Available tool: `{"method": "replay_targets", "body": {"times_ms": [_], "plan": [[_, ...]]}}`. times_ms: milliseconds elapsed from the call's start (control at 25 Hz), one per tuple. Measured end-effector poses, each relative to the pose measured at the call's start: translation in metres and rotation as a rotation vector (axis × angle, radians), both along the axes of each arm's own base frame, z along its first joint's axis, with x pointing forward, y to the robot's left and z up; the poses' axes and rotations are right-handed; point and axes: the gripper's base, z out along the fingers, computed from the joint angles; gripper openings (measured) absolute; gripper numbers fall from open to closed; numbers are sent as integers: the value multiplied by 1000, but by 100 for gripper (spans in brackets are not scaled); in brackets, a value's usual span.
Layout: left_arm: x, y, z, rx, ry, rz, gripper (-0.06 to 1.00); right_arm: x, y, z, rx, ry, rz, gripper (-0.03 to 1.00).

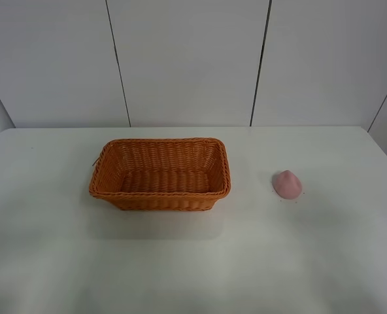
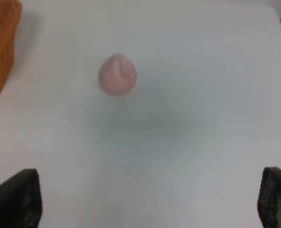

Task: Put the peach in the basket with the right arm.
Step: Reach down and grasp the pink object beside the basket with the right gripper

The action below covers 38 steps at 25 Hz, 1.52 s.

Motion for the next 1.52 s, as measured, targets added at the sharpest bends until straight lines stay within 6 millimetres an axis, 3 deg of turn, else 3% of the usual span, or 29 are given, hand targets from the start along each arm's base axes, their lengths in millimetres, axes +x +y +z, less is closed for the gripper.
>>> {"method": "replay_targets", "body": {"times_ms": [240,440,720,920,1080,1240,1520], "plan": [[0,0,0,0,0,0,99,76,3,22,1,268,-10,70],[0,0,0,0,0,0,99,157,6,17,-7,476,-12,70],[0,0,0,0,0,0,99,277,11,-22,-4,682,-13,70],[0,0,0,0,0,0,99,345,15,-58,0,758,-14,70],[0,0,0,0,0,0,99,371,28,-78,-9,793,14,70],[0,0,0,0,0,0,99,378,46,-94,-20,809,53,70],[0,0,0,0,0,0,99,387,48,-130,-19,846,34,70]]}}
